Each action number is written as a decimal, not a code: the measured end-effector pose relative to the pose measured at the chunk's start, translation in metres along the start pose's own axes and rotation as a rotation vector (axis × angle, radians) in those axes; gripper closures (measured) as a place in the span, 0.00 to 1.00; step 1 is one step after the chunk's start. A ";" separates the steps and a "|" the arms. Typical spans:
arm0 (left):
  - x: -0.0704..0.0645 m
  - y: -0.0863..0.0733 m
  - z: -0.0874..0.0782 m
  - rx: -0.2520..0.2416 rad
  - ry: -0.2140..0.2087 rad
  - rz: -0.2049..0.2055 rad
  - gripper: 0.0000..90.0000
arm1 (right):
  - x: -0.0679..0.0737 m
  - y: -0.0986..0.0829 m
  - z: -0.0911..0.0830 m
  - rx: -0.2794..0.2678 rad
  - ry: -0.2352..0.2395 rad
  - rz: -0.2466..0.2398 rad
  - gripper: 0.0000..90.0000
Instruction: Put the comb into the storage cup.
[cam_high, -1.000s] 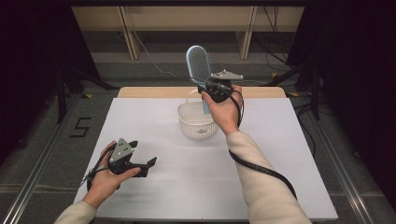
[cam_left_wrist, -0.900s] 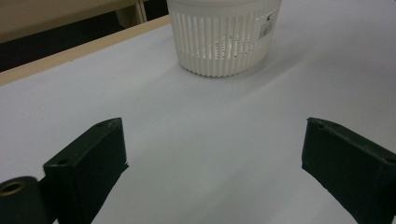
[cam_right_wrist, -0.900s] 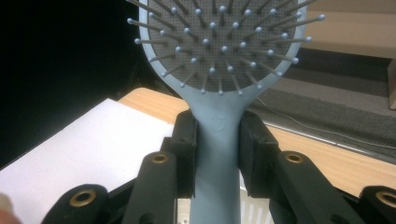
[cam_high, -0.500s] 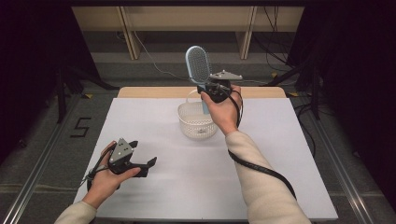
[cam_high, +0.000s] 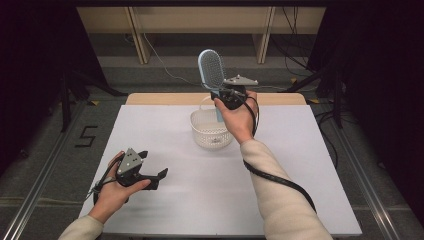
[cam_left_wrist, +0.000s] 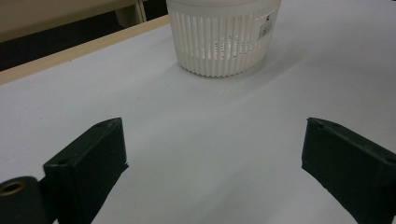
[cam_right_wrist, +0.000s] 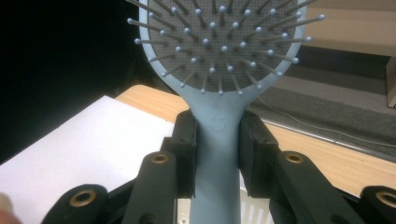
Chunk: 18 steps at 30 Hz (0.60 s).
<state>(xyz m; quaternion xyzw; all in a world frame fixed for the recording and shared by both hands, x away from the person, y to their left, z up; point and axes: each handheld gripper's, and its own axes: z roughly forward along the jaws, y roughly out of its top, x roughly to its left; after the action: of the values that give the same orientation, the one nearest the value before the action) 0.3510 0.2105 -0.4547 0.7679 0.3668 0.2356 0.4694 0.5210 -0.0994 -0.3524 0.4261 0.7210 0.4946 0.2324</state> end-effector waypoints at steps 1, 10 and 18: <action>0.000 0.000 0.000 0.000 0.000 0.000 0.06 | 0.000 0.000 0.000 -0.001 0.000 0.000 0.78; 0.000 0.000 0.000 0.000 0.000 0.001 0.06 | 0.000 0.000 0.002 -0.005 -0.002 0.003 0.78; -0.001 0.000 0.000 0.001 -0.001 0.001 0.06 | 0.000 0.001 0.005 -0.007 -0.006 0.007 0.78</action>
<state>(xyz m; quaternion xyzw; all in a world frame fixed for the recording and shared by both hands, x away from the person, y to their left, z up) 0.3507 0.2101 -0.4543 0.7683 0.3662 0.2354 0.4692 0.5247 -0.0969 -0.3534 0.4291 0.7171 0.4968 0.2343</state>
